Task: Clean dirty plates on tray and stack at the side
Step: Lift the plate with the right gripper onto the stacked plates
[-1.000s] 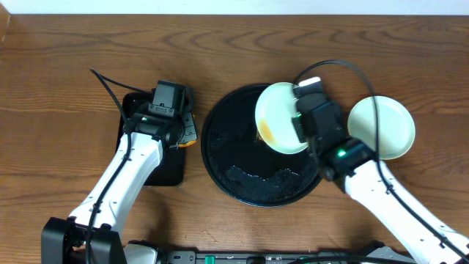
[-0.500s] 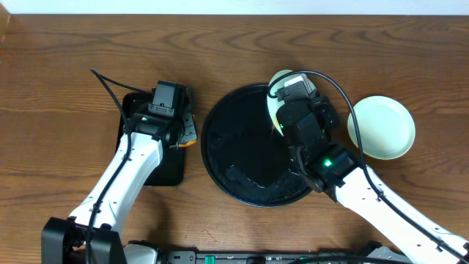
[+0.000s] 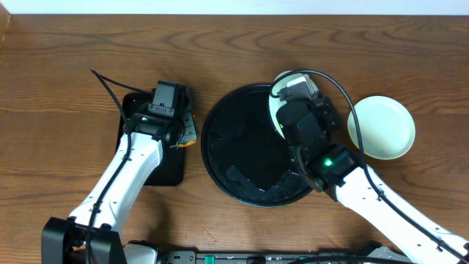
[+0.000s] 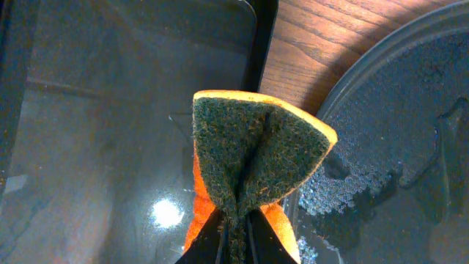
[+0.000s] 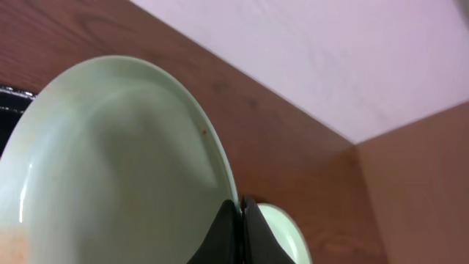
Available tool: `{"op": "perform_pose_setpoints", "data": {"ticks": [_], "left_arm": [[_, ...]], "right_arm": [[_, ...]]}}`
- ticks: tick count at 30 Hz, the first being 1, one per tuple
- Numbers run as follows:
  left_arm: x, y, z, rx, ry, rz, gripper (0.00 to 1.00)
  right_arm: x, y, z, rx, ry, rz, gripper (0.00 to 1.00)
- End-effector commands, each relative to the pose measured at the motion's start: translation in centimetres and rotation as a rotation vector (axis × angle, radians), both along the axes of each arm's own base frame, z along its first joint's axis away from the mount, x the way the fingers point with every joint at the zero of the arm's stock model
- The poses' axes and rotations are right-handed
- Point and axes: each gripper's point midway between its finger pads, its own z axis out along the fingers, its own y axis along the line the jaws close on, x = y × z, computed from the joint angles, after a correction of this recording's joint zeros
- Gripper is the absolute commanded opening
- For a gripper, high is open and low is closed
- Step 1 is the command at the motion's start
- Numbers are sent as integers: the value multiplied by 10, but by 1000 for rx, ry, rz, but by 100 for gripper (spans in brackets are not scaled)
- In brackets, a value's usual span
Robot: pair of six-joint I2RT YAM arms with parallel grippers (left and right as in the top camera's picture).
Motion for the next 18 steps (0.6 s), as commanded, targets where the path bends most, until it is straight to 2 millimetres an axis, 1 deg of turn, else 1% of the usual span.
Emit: {"op": "perform_pose_setpoints", "data": {"ticks": [1, 2, 4, 6, 7, 9, 13, 14, 18], "left_arm": [[-4, 5, -4, 22, 12, -3, 8], [-3, 6, -4, 30, 9, -11, 8], [-1, 14, -3, 81, -2, -5, 8], [2, 28, -1, 160, -20, 14, 8], [4, 38, 2, 206, -32, 36, 8], [7, 52, 5, 251, -46, 74, 8], [12, 79, 5, 252, -56, 160, 7], [13, 90, 4, 251, -52, 188, 8], [16, 99, -7, 200, -23, 166, 8]], "right_arm": [[3, -14, -3, 213, -6, -99, 1], [3, -20, -10, 261, 16, -127, 1], [2, -36, -23, 348, 53, -201, 1], [1, -51, -32, 414, 86, -260, 1], [1, -59, -36, 442, 102, -283, 1], [2, -74, -43, 502, 122, -336, 1], [5, -96, -52, 630, 162, -386, 1], [6, -105, -54, 673, 173, -398, 1], [6, -133, -59, 765, 191, -449, 1]]}}
